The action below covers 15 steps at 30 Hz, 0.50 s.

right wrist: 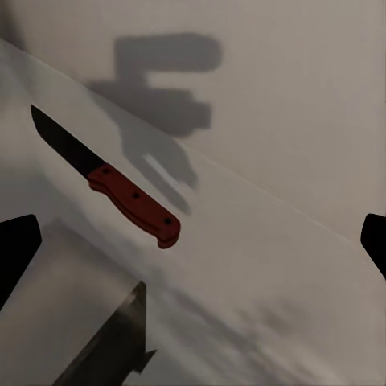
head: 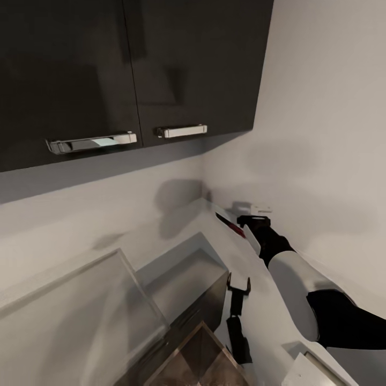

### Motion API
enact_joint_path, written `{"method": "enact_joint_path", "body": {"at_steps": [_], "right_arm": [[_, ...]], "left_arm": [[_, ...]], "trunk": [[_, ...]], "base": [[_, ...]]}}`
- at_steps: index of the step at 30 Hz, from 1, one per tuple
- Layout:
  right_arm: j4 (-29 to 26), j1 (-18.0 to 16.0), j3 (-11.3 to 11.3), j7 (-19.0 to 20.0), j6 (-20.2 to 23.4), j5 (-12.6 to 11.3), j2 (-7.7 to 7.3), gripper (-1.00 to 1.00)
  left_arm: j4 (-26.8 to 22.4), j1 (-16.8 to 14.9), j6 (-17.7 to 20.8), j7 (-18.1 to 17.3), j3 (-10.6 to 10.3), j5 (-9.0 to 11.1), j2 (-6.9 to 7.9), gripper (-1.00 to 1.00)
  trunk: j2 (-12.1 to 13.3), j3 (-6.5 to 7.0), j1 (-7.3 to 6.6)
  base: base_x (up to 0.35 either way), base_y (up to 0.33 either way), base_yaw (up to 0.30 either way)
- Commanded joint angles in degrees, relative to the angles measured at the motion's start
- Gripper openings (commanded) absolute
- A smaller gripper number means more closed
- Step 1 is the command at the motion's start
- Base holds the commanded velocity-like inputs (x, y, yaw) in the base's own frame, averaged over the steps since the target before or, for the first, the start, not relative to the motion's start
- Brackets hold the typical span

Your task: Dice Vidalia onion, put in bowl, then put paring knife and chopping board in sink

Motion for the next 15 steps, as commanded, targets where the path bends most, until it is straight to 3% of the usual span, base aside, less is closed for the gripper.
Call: {"method": "enact_joint_path", "body": {"at_steps": [1,15], "right_arm": [[-0.1,-0.1,0.3,-0.3,0.3,-0.3,-0.06,1.00],[-0.2,0.0,0.3,-0.2,-1.6,-0.3,-0.24,1.00]], "left_arm": [[-0.1,0.0,0.0,-0.5,0.1,0.6,0.00,1.00],[-0.1,0.0,0.1,-0.5,0.1,0.6,0.00,1.00]], "trunk": [[-0.1,-0.21,0.04],[-0.1,-1.51,0.04]], "base": [[0.000,0.000,0.000],[0.000,0.000,0.000]]}}
